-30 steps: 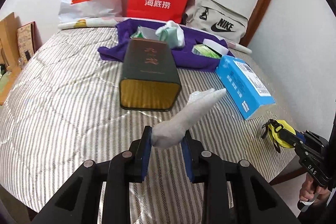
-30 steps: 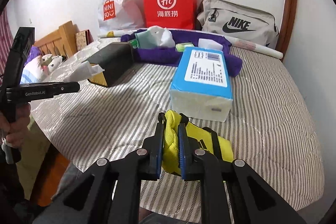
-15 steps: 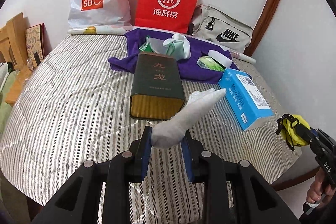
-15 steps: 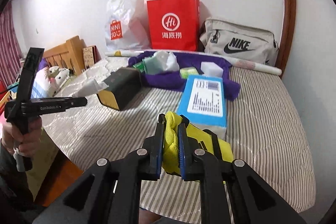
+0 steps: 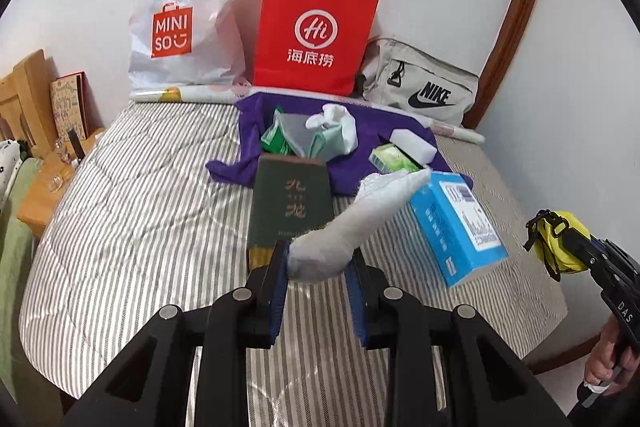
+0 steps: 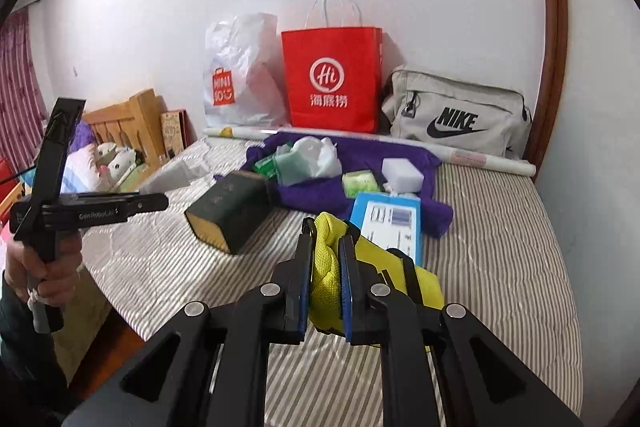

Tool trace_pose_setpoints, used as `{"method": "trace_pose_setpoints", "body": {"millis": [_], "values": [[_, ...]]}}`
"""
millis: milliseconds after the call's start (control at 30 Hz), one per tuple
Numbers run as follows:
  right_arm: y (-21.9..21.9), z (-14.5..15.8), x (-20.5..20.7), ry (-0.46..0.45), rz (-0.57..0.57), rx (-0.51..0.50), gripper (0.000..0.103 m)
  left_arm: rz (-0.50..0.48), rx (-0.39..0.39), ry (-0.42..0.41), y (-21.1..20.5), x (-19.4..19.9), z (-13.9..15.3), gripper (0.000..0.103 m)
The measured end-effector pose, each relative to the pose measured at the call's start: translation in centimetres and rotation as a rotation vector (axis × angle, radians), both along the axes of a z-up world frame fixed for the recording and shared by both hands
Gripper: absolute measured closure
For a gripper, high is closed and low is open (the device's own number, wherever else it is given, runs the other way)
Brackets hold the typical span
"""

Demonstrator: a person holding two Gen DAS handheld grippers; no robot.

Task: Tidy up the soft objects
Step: 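Carry the white sock and yellow pouch over the purple towel with both tools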

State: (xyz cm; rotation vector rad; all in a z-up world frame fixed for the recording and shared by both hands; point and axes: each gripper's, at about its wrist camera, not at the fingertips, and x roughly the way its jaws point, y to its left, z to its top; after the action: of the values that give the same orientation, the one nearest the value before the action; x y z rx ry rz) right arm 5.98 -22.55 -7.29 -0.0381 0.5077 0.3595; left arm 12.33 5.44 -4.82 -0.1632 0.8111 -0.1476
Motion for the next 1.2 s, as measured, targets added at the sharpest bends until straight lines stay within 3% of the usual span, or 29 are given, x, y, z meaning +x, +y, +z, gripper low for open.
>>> {"method": "trace_pose_setpoints", "body": {"millis": [600,1200], "values": [[-0.4,3.0,8.5,-0.005,-0.025,0.031,0.09,0.034,0.043,-0.001,0.3,6.0,2.3,0.077],[0.7,3.4,16.8,0.016,-0.019,0.036,0.09,0.036,0.067,0.058,0.7,12.6,1.0,0.077]]}}
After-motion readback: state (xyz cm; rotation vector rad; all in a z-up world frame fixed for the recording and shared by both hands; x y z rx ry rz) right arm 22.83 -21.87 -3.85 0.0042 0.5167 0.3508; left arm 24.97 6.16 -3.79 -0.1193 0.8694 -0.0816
